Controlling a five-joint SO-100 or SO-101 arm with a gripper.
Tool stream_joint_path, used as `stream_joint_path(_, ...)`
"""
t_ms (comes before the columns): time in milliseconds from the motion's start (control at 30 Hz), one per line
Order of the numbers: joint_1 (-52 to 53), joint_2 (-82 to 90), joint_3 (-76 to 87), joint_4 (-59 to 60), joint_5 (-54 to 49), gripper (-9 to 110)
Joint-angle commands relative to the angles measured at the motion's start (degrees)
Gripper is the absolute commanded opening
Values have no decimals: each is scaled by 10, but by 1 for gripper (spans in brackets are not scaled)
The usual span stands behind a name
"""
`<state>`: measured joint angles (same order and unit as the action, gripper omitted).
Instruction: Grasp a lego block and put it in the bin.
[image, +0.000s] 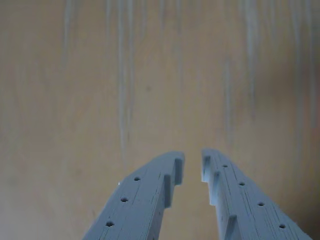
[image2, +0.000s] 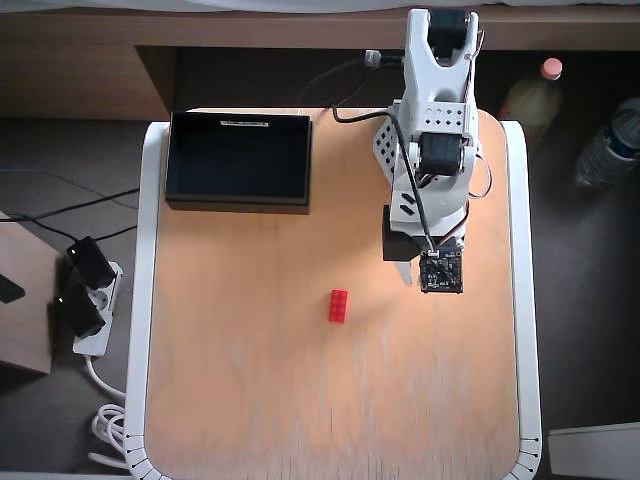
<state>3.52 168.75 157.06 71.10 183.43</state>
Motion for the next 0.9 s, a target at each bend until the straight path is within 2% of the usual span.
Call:
stream_joint_path(0,9,-75,-137,-16,8,0)
stream_joint_path(567,69,-308,-347,-15,33,0)
stream_joint_path(867,110,-448,-467,53,64,0)
